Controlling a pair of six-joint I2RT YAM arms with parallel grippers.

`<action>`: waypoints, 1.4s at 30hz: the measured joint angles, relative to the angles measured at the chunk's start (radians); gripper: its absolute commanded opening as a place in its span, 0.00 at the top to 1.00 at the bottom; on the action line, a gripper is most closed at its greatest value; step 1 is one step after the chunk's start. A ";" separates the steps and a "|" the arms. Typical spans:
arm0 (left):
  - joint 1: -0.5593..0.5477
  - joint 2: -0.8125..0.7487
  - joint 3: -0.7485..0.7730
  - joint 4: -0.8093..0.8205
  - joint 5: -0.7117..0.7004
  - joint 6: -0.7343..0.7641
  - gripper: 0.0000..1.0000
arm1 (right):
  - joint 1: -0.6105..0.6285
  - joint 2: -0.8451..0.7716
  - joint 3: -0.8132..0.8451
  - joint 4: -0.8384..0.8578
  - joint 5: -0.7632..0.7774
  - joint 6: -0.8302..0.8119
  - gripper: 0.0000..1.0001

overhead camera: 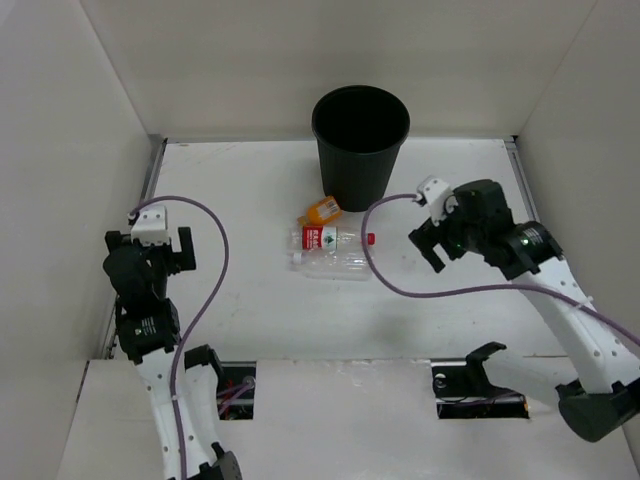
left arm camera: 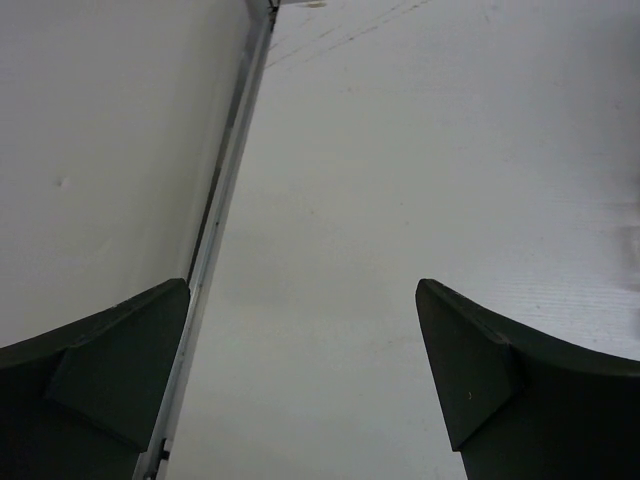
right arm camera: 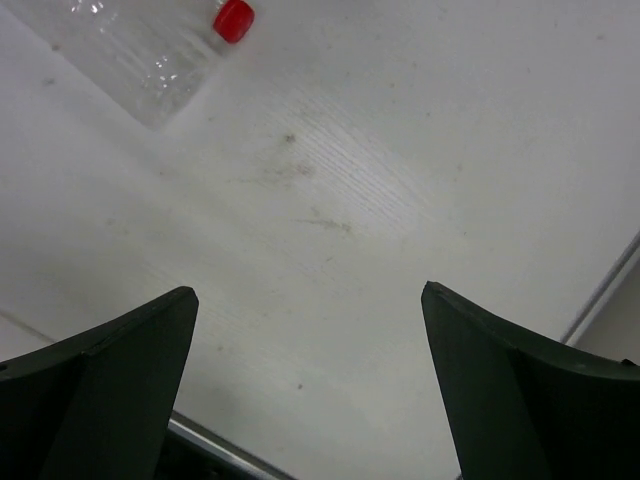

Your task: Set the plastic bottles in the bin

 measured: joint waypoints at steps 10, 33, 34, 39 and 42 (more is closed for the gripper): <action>0.272 -0.082 0.058 -0.058 -0.078 -0.082 0.00 | 0.357 0.287 0.032 0.151 0.100 -0.134 0.00; 0.391 -0.150 0.190 -0.141 -0.042 -0.193 0.00 | 0.438 0.613 0.036 0.432 -0.071 -0.012 0.00; 0.391 -0.150 0.190 -0.141 -0.042 -0.193 0.00 | 0.438 0.613 0.036 0.433 -0.074 -0.009 0.00; 0.391 -0.143 0.190 -0.141 -0.042 -0.193 0.00 | 0.436 0.626 0.018 0.449 -0.084 -0.049 0.00; 0.390 -0.143 0.190 -0.141 -0.042 -0.191 0.00 | 0.440 0.644 -0.014 0.464 -0.080 -0.121 0.00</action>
